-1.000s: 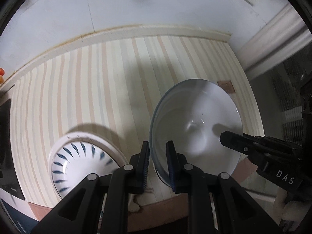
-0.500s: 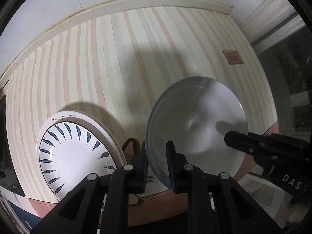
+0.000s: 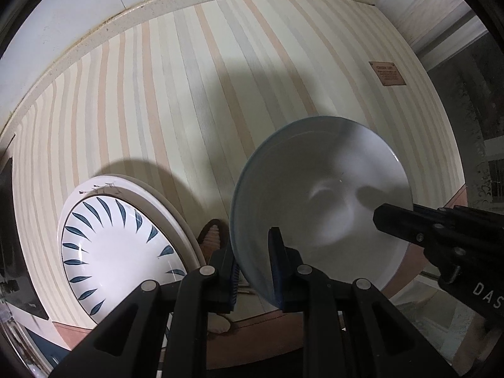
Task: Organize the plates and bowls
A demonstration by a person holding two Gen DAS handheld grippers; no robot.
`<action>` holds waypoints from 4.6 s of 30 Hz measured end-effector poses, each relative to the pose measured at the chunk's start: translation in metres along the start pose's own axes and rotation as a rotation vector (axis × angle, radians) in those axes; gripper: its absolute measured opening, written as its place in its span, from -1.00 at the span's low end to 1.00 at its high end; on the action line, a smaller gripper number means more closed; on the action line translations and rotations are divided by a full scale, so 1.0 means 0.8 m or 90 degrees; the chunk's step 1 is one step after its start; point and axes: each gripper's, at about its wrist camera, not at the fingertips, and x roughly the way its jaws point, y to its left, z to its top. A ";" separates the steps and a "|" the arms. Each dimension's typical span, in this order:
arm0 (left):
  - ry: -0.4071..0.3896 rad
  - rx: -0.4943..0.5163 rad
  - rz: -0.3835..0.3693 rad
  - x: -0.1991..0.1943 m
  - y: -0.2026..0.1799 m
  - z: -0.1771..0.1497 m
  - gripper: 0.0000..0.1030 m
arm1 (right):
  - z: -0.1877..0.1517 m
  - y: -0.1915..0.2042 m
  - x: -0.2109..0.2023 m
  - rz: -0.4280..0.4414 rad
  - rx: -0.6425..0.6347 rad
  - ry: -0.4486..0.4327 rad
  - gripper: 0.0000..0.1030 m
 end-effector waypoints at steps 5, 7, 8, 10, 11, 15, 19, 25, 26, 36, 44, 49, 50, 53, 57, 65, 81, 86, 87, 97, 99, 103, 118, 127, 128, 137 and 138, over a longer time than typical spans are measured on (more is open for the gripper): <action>0.012 0.000 -0.004 0.010 -0.002 -0.002 -0.70 | 0.003 -0.001 0.001 -0.007 0.003 0.005 -0.64; 0.011 0.002 -0.002 0.009 -0.004 -0.003 -0.70 | 0.006 -0.002 0.001 -0.003 0.009 0.009 -0.64; 0.011 0.000 -0.005 0.008 -0.004 -0.003 -0.70 | 0.006 -0.003 0.001 -0.002 0.013 0.011 -0.64; 0.010 -0.007 -0.012 0.005 -0.001 -0.003 -0.70 | 0.006 -0.003 0.002 -0.003 0.014 0.015 -0.63; 0.006 -0.009 -0.012 0.001 0.000 -0.004 -0.70 | 0.008 -0.003 0.001 -0.003 0.015 0.017 -0.63; -0.011 -0.012 -0.008 -0.021 0.004 -0.008 -0.69 | 0.002 0.002 -0.013 -0.013 0.005 0.007 -0.56; -0.058 -0.014 -0.002 -0.061 0.004 -0.019 -0.56 | -0.014 0.016 -0.038 -0.035 -0.022 -0.021 -0.04; -0.104 -0.008 -0.012 -0.109 0.009 -0.039 -0.17 | -0.040 0.040 -0.095 -0.043 -0.051 -0.095 0.51; -0.108 -0.009 -0.016 -0.117 0.011 -0.044 0.07 | -0.044 0.043 -0.106 -0.042 -0.056 -0.111 0.56; -0.169 -0.006 -0.029 -0.184 0.014 -0.077 0.69 | -0.097 0.074 -0.182 -0.062 -0.066 -0.191 0.89; -0.212 -0.002 -0.048 -0.228 0.012 -0.101 0.82 | -0.132 0.094 -0.233 -0.085 -0.065 -0.250 0.94; -0.221 -0.008 -0.065 -0.243 0.013 -0.108 0.83 | -0.143 0.097 -0.251 -0.093 -0.058 -0.264 0.94; -0.221 -0.008 -0.067 -0.244 0.013 -0.108 0.83 | -0.144 0.096 -0.253 -0.092 -0.055 -0.266 0.94; -0.226 -0.011 -0.069 -0.246 0.013 -0.107 0.84 | -0.147 0.093 -0.255 -0.090 -0.048 -0.269 0.95; -0.215 -0.017 -0.083 -0.229 0.016 -0.097 0.84 | -0.141 0.086 -0.248 -0.083 -0.043 -0.263 0.95; -0.151 -0.048 -0.116 -0.143 0.029 -0.053 0.84 | -0.101 0.044 -0.176 -0.004 -0.039 -0.218 0.95; 0.041 -0.142 -0.199 0.034 0.048 0.040 0.71 | -0.011 -0.067 0.048 0.243 0.062 -0.035 0.94; 0.090 -0.162 -0.259 0.072 0.048 0.047 0.15 | 0.000 -0.076 0.089 0.288 0.089 0.004 0.71; 0.098 -0.166 -0.265 0.077 0.048 0.047 0.06 | 0.003 -0.075 0.096 0.288 0.091 0.012 0.60; 0.083 -0.201 -0.277 0.075 0.056 0.040 0.03 | 0.009 -0.080 0.120 0.275 0.110 0.024 -0.01; 0.081 -0.201 -0.272 0.072 0.054 0.039 0.03 | 0.012 -0.079 0.122 0.274 0.114 0.027 -0.05; 0.077 -0.205 -0.269 0.066 0.056 0.038 0.03 | 0.013 -0.087 0.120 0.283 0.124 0.040 -0.07; 0.031 -0.201 -0.261 0.004 0.099 0.034 0.03 | 0.027 -0.039 0.084 0.280 0.070 0.035 -0.06; 0.019 -0.195 -0.245 -0.032 0.158 0.013 0.03 | 0.026 0.036 0.081 0.283 0.046 0.031 -0.06; 0.017 -0.196 -0.243 -0.035 0.168 0.010 0.03 | 0.025 0.043 0.083 0.284 0.044 0.035 -0.06; 0.013 -0.225 -0.236 -0.035 0.234 -0.026 0.03 | 0.004 0.108 0.118 0.292 0.032 0.059 -0.07; 0.013 -0.229 -0.235 -0.033 0.236 -0.028 0.03 | 0.002 0.115 0.123 0.291 0.032 0.061 -0.07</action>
